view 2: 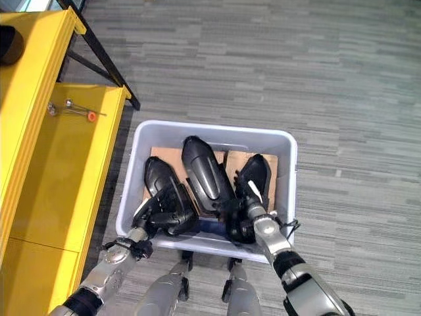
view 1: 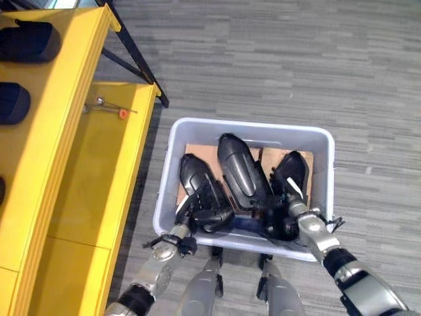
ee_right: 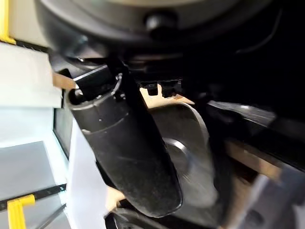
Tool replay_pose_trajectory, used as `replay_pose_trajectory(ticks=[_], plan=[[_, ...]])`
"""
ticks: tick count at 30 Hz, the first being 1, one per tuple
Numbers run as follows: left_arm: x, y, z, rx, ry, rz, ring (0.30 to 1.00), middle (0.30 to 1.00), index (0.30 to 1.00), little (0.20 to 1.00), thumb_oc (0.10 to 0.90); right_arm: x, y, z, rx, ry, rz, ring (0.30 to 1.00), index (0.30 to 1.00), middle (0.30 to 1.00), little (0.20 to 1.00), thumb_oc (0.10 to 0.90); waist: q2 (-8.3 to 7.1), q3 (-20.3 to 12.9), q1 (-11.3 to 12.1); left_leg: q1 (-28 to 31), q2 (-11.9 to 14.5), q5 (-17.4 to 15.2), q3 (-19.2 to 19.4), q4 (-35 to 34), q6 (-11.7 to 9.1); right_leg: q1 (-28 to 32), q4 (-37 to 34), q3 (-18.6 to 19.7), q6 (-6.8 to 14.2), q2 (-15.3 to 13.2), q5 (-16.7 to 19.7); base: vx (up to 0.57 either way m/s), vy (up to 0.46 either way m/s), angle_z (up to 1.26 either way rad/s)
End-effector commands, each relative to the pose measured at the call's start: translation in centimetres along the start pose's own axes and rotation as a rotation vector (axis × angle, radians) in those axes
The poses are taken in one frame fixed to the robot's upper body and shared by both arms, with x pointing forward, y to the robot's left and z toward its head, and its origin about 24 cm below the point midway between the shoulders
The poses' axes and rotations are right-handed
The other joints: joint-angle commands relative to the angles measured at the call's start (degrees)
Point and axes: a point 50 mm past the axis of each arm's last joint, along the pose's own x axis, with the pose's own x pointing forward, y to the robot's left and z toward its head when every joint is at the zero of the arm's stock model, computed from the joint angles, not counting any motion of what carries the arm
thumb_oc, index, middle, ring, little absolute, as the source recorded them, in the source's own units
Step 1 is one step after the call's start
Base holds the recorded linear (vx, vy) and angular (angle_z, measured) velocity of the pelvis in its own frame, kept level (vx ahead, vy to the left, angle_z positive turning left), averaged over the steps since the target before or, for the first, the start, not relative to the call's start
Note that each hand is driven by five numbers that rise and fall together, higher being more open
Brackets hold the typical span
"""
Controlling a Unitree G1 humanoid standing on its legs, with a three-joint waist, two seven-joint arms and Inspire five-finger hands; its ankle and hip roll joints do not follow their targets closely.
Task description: Move parts from the plastic box to the shelf.
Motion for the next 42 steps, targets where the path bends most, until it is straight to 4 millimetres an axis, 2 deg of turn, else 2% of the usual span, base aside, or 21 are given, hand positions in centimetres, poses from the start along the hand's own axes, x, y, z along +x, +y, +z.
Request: replay_pose_trajectory(ticks=[1, 7, 10, 13, 14, 21, 23, 25, 28, 35, 39, 42], plan=[[1.0, -2.4, 3.5, -0.016, -0.181, -0.099, 1.0, 1.0, 1.0, 1.0, 0.9, 0.8, -0.9, 1.3, 0.012, -0.005, -0.041, 1.0, 1.0, 1.0, 1.0, 0.9, -1.0, -0.74, 2.41, 0.36, 4.02, 0.31, 0.16, -0.25, -3.84, -0.59, 3.48, -0.4, 5.63, -7.49, 0.69, 0.01, -0.007, 0.03], [0.9, -2.6, 3.6, -0.018, -0.182, -0.104, 1.0, 1.0, 1.0, 1.0, 0.9, 1.5, -2.3, 3.0, -0.011, -0.038, -0.091, 1.0, 1.0, 1.0, 1.0, 0.9, -0.58, 0.09, 3.08, -0.39, 4.01, 0.35, 0.01, -0.25, -4.06, -1.17, 3.21, -0.59, 5.54, -7.18, 0.75, 0.0, 0.0, 0.0], [0.8, -2.8, 3.8, -0.016, -0.188, -0.123, 1.0, 1.0, 1.0, 1.0, 0.9, 2.3, -3.4, 6.0, -0.11, -0.1, -0.109, 1.0, 1.0, 1.0, 1.0, 0.9, -0.29, 0.53, 3.68, -0.91, 4.05, 0.4, 0.02, -0.25, -4.27, -1.78, 3.19, -0.72, 5.54, -7.0, 0.78, 0.0, 0.0, 0.0], [0.8, -2.8, 4.0, -0.013, -0.196, -0.123, 1.0, 1.0, 1.0, 1.0, 0.9, 2.5, -3.6, 7.3, -0.169, -0.138, -0.106, 1.0, 1.0, 1.0, 1.0, 0.9, -0.4, 0.63, 3.64, -1.06, 4.08, 0.44, 0.0, -0.25, -4.32, -2.07, 3.19, -0.61, 5.53, -6.94, 0.83, 0.0, 0.0, 0.01], [0.9, -2.6, 4.1, -0.011, -0.196, -0.118, 1.0, 1.0, 1.0, 1.0, 0.9, 2.6, -3.6, 9.0, -0.243, -0.19, -0.092, 1.0, 1.0, 1.0, 1.0, 0.9, -0.6, 0.82, 3.53, -1.19, 4.16, 0.43, 0.04, -0.25, -4.36, -2.22, 3.18, -0.45, 5.49, -6.85, 0.82, 0.0, 0.0, 0.0], [0.8, -2.2, 4.6, -0.006, -0.211, -0.109, 1.0, 1.0, 1.0, 1.0, 0.9, 2.4, -4.4, 12.9, -0.367, -0.312, -0.094, 1.0, 1.0, 1.0, 1.0, 0.9, -1.3, 1.35, 2.84, -1.09, 4.3, 0.29, 0.32, -0.25, -4.37, -2.67, 3.37, -0.1, 5.38, -6.61, 0.86, 0.0, 0.0, 0.0], [0.7, -1.7, 4.8, -0.004, -0.218, -0.093, 1.0, 1.0, 1.0, 1.0, 0.9, 2.0, -4.6, 15.0, -0.432, -0.383, -0.089, 1.0, 1.0, 1.0, 1.0, 0.9, -1.83, 1.47, 2.33, -1.17, 4.45, 0.14, 0.49, -0.25, -4.42, -3.05, 3.39, 0.16, 5.41, -6.49, 0.99, 0.0, 0.0, 0.0], [0.7, -1.7, 4.8, -0.004, -0.218, -0.093, 1.0, 1.0, 1.0, 1.0, 0.9, 2.0, -4.6, 15.0, -0.432, -0.383, -0.089, 1.0, 1.0, 1.0, 1.0, 0.9, -1.82, 1.47, 2.33, -1.17, 4.45, 0.14, 0.49, -0.25, -4.42, -3.06, 3.4, 0.17, 5.41, -6.49, 0.99, 0.0, 0.001, -0.06], [0.6, -1.4, 4.8, -0.005, -0.218, -0.088, 1.0, 1.0, 1.0, 1.0, 0.9, 1.7, -4.8, 17.0, -0.47, -0.448, -0.09, 1.0, 1.0, 1.0, 1.0, 0.9, -2.19, 1.76, 1.91, -1.29, 4.52, 0.11, 0.73, -0.25, -4.45, -3.46, 3.4, 0.56, 5.36, -6.34, 1.08, 0.0, 0.002, -0.03], [0.6, -1.0, 4.9, -0.003, -0.218, -0.075, 1.0, 1.0, 1.0, 1.0, 0.9, 1.0, -4.2, 19.2, -0.493, -0.54, -0.075, 1.0, 1.0, 1.0, 1.0, 0.9, -2.54, 1.83, 1.29, -1.12, 4.59, -0.1, 1.01, -0.25, -4.44, -3.73, 3.46, 1.04, 5.25, -6.17, 1.17, 0.0, 0.001, -0.01], [0.6, -0.8, 5.0, -0.005, -0.225, -0.064, 1.0, 1.0, 1.0, 1.0, 0.9, 0.4, -4.0, 20.7, -0.487, -0.607, -0.077, 1.0, 1.0, 1.0, 1.0, 0.9, -2.78, 1.94, 0.97, -0.88, 4.68, -0.22, 1.31, -0.25, -4.44, -3.79, 3.56, 1.21, 5.24, -6.14, 1.17, 0.0, 0.0, 0.0], [0.5, -0.5, 5.1, -0.006, -0.231, -0.051, 1.0, 1.0, 1.0, 1.0, 0.9, -1.0, -3.6, 21.8, -0.472, -0.705, -0.069, 1.0, 1.0, 1.0, 1.0, 0.9, -3.09, 2.03, 0.2, -0.59, 4.87, -0.28, 1.55, -0.25, -4.48, -3.81, 3.53, 1.52, 5.26, -6.06, 1.18, 0.0, 0.0, -0.01]])
